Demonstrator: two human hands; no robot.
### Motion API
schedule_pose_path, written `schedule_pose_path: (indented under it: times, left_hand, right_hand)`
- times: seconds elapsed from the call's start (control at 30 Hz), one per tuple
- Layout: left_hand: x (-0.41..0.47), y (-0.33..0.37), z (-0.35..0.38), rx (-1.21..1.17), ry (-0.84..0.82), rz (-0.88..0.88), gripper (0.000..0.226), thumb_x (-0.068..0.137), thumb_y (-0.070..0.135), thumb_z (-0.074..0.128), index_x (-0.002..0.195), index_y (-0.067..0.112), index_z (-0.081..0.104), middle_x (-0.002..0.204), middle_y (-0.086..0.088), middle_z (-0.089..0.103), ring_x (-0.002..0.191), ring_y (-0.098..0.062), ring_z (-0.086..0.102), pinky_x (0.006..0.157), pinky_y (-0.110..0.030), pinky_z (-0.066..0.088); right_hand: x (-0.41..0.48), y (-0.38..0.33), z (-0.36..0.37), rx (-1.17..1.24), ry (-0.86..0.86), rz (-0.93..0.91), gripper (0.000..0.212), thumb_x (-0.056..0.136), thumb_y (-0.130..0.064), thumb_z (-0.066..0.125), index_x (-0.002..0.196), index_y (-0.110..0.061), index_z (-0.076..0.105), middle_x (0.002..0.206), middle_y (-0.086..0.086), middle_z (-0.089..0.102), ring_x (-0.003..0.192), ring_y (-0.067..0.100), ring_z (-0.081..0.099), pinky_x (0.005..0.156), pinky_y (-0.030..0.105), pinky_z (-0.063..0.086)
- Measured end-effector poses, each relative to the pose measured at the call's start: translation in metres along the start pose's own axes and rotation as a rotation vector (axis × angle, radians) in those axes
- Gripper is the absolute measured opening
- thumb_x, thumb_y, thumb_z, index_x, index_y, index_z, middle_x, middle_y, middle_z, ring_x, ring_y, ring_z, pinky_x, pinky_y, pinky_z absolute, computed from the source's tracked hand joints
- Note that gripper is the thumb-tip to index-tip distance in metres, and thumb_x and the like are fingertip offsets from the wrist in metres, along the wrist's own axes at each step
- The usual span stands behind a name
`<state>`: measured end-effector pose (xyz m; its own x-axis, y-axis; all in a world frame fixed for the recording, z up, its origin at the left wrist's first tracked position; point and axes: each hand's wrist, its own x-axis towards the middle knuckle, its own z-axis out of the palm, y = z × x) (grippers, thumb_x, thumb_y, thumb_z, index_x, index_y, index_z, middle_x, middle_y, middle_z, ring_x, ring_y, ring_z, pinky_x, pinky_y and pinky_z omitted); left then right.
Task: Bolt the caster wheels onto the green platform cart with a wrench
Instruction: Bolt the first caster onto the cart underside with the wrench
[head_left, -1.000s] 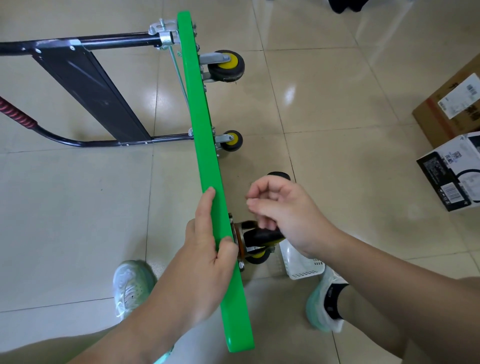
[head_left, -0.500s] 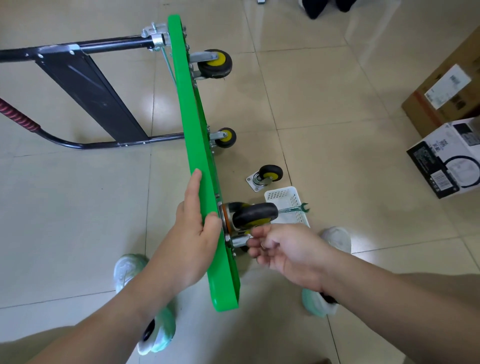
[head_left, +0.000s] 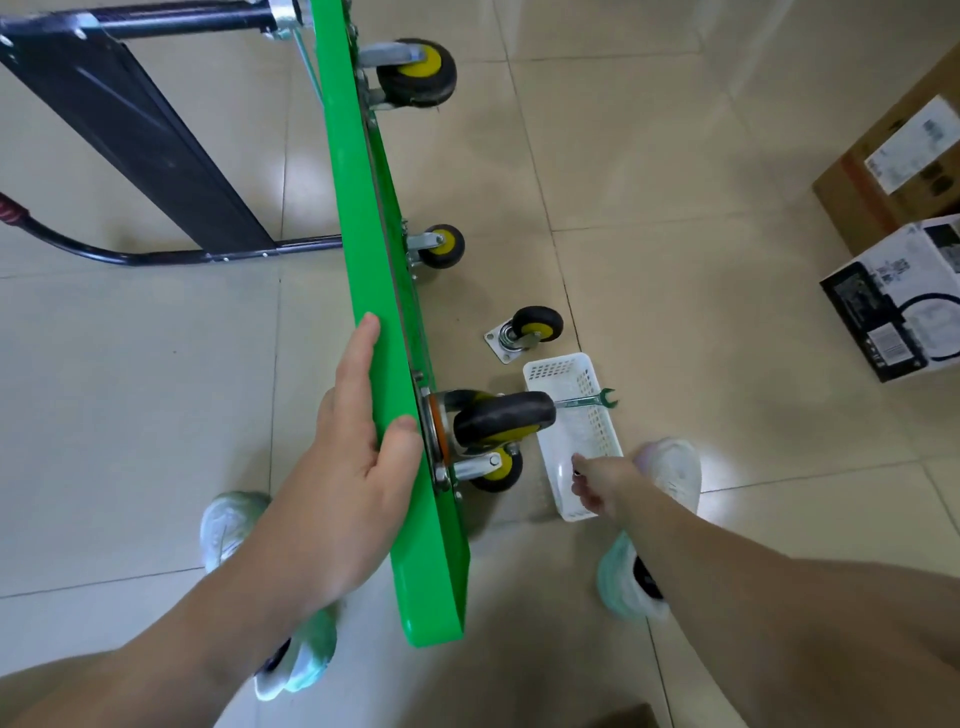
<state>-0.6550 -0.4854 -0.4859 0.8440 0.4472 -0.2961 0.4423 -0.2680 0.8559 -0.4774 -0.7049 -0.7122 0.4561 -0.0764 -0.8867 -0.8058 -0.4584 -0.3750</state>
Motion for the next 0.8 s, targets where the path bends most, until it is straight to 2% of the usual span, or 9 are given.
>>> schedule_pose_path:
  times: [0.1,0.23,0.33,0.4,0.47,0.53,0.6,0.7,0.8]
  left_hand:
    - [0.002,-0.003,0.000,0.008,0.008,0.007,0.066,0.087,0.050,0.034,0.121,0.088,-0.009,0.141,0.041,0.023,0.107,0.037,0.036,0.084,0.005,0.029]
    - [0.002,-0.001,-0.002,0.014,-0.018,0.011,0.068,0.087,0.052,0.033,0.127,0.086,-0.009,0.145,0.033,0.024,0.105,0.038,0.035,0.088,-0.003,0.030]
    - [0.001,0.002,-0.003,0.033,-0.057,-0.006,0.077,0.087,0.051,0.032,0.149,0.068,-0.010,0.144,0.025,0.023,0.095,0.041,0.035,0.085,-0.004,0.031]
    - [0.001,0.004,-0.003,0.054,-0.065,-0.005,0.080,0.087,0.050,0.032,0.154,0.060,-0.011,0.143,0.022,0.022,0.091,0.043,0.034,0.082,-0.004,0.030]
    - [0.000,0.006,-0.002,0.061,-0.052,0.004,0.081,0.087,0.050,0.032,0.156,0.056,-0.011,0.143,0.020,0.022,0.091,0.044,0.031,0.086,-0.013,0.035]
    - [0.000,0.008,-0.002,0.052,-0.039,0.004,0.082,0.087,0.049,0.033,0.157,0.054,-0.010,0.143,0.019,0.023,0.092,0.045,0.030,0.095,-0.023,0.033]
    - [0.000,0.008,-0.001,0.038,-0.026,-0.003,0.082,0.087,0.049,0.033,0.158,0.053,-0.008,0.143,0.019,0.024,0.093,0.044,0.030,0.096,-0.023,0.032]
    - [0.001,0.007,0.001,0.043,-0.015,-0.006,0.082,0.087,0.047,0.032,0.158,0.053,-0.008,0.142,0.020,0.023,0.092,0.043,0.033,0.087,-0.011,0.034]
    - [0.001,0.006,0.002,0.043,-0.020,-0.015,0.081,0.087,0.047,0.032,0.157,0.055,-0.009,0.140,0.019,0.024,0.087,0.042,0.035,0.081,-0.004,0.030]
  right_hand:
    - [0.013,0.015,0.004,0.039,0.029,0.030,0.032,0.095,-0.010,0.063,0.123,0.003,0.053,0.099,0.015,0.063,0.065,0.024,0.062,0.043,0.025,0.048]
    - [-0.043,0.006,-0.005,0.065,-0.022,0.009,0.024,0.098,-0.008,0.055,0.121,-0.005,0.053,0.104,0.012,0.060,0.070,0.023,0.062,0.047,0.026,0.045]
    - [-0.125,-0.003,-0.015,-0.086,-0.210,-0.101,0.014,0.097,-0.017,0.062,0.109,-0.009,0.064,0.092,0.007,0.069,0.066,0.018,0.061,0.050,0.024,0.040]
    - [-0.181,-0.007,-0.016,-0.157,-0.390,-0.230,0.014,0.096,-0.023,0.066,0.104,-0.011,0.068,0.086,0.003,0.072,0.066,0.015,0.063,0.051,0.024,0.042]
    - [-0.225,-0.017,-0.010,-0.230,-0.481,-0.410,0.012,0.095,-0.028,0.066,0.097,-0.017,0.071,0.085,0.004,0.073,0.068,0.011,0.065,0.054,0.023,0.045]
    - [-0.250,-0.031,0.001,-0.301,-0.450,-0.569,0.015,0.093,-0.035,0.066,0.091,-0.021,0.071,0.087,0.004,0.075,0.068,0.009,0.066,0.057,0.023,0.045]
    - [-0.255,-0.041,0.016,-0.379,-0.391,-0.670,0.021,0.093,-0.041,0.064,0.087,-0.023,0.071,0.085,0.001,0.075,0.066,0.009,0.069,0.061,0.027,0.051]
    - [-0.248,-0.044,0.038,-0.496,-0.279,-0.757,0.037,0.091,-0.055,0.059,0.081,-0.022,0.072,0.077,-0.002,0.074,0.067,0.015,0.071,0.073,0.040,0.059]
    - [-0.238,-0.043,0.047,-0.450,-0.210,-0.725,0.050,0.088,-0.060,0.058,0.075,-0.014,0.070,0.070,0.003,0.072,0.062,0.020,0.070,0.066,0.042,0.058]
